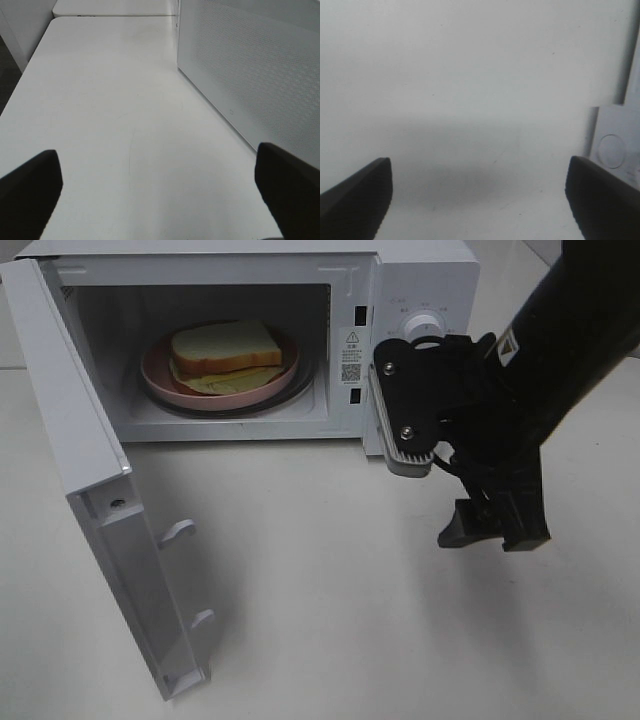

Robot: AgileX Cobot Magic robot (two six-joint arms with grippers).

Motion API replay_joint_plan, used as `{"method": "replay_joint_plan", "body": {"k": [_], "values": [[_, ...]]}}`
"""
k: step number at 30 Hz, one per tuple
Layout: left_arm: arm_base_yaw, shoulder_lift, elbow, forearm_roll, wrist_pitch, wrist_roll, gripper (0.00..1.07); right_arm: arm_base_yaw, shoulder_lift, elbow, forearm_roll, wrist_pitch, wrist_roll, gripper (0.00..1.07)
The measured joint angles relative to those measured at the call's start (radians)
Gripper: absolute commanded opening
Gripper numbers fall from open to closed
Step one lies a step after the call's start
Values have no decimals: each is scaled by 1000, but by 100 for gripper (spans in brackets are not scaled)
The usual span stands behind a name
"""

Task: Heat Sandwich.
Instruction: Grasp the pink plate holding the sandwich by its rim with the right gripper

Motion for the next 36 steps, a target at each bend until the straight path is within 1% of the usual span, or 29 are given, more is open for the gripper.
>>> {"method": "replay_joint_plan", "body": {"k": [1, 5, 6, 8, 12, 13, 15, 19, 21, 22, 25, 28, 29, 32, 33, 36], "values": [[0, 0, 0, 0, 0, 0, 101, 17, 24, -32, -31, -10, 0, 88], [0, 0, 0, 0, 0, 0, 101, 42, 63, -76, -76, -26, 0, 88], [0, 0, 0, 0, 0, 0, 101, 59, 94, -114, -100, -42, 0, 88], [0, 0, 0, 0, 0, 0, 101, 64, 107, -132, -107, -54, 0, 88], [0, 0, 0, 0, 0, 0, 101, 83, 181, -209, -148, -102, 0, 88], [0, 0, 0, 0, 0, 0, 101, 83, 181, -209, -148, -102, 0, 88], [0, 0, 0, 0, 0, 0, 101, 89, 229, -245, -176, -137, 0, 87], [0, 0, 0, 0, 0, 0, 101, 90, 271, -274, -185, -170, 0, 86], [0, 0, 0, 0, 0, 0, 101, 90, 317, -316, -190, -183, 0, 86], [0, 0, 0, 0, 0, 0, 101, 90, 317, -316, -190, -183, 0, 86], [0, 0, 0, 0, 0, 0, 101, 90, 376, -379, -193, -192, 0, 85], [0, 0, 0, 0, 0, 0, 101, 90, 402, -407, -195, -196, 0, 85], [0, 0, 0, 0, 0, 0, 101, 90, 432, -436, -196, -203, 0, 85], [0, 0, 0, 0, 0, 0, 101, 90, 477, -486, -197, -210, 0, 84], [0, 0, 0, 0, 0, 0, 101, 90, 477, -486, -197, -210, 0, 84], [0, 0, 0, 0, 0, 0, 101, 90, 536, -546, -197, -219, 0, 83]]}}
